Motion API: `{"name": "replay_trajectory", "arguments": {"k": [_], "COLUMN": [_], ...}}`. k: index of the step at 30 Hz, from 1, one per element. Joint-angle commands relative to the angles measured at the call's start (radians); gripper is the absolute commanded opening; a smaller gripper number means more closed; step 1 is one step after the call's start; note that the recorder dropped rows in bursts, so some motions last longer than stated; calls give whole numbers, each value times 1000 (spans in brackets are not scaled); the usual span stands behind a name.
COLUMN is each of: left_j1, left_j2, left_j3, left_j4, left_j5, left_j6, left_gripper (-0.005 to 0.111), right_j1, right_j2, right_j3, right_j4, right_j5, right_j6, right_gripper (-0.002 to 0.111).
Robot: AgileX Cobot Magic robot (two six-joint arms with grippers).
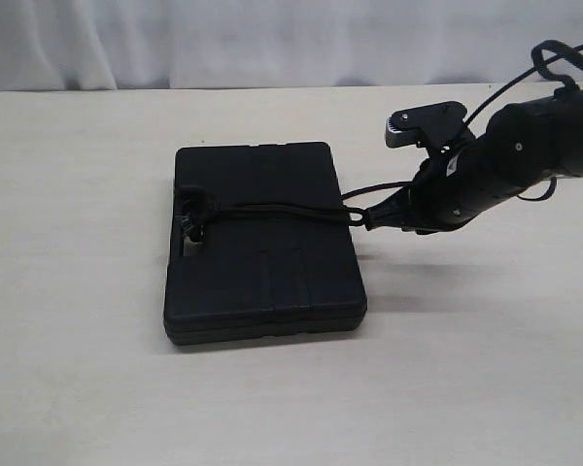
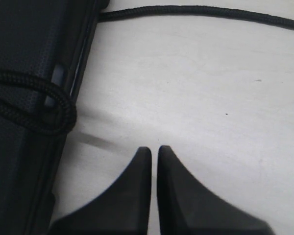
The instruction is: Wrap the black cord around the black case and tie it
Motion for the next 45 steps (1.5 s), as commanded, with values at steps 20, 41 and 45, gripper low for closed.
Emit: {"name": "replay_trajectory", "arguments": {"k": [20, 41, 45], "left_j1": [23, 23, 23], "left_j2": [-2, -2, -2], "left_j3": [14, 14, 14], "left_j4": [13, 13, 13], "left_j5": [238, 240, 240], "left_j6": [-7, -54, -54], "left_gripper": [0, 0, 0], "right_j1": [-6, -6, -6], "right_j2": [-9, -9, -9], "right_j3": [6, 6, 6], "right_j4": [0, 0, 0], "right_j5": [-6, -6, -6], "right_j6": [-2, -2, -2], "right_gripper": [4, 4, 4]}}
